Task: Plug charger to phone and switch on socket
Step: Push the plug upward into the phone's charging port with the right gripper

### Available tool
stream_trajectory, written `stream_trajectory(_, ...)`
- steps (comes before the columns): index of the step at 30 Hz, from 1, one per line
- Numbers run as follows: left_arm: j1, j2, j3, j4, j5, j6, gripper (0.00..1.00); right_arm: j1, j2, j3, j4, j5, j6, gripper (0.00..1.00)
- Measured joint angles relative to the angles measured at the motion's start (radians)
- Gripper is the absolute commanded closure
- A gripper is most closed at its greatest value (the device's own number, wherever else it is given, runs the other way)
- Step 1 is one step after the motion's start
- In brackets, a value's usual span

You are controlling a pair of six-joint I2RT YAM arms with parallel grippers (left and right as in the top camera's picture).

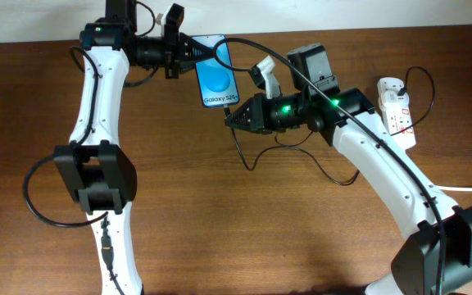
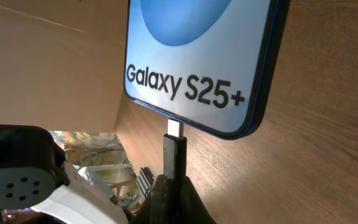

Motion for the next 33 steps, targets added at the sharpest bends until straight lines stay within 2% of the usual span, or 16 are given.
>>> stream_trajectory(33,-0.013,0.0,0.0,0.001,0.003,-0.001,1.0,0.0,0.0,0.0,-0.008,-0.022,0.0,0.96)
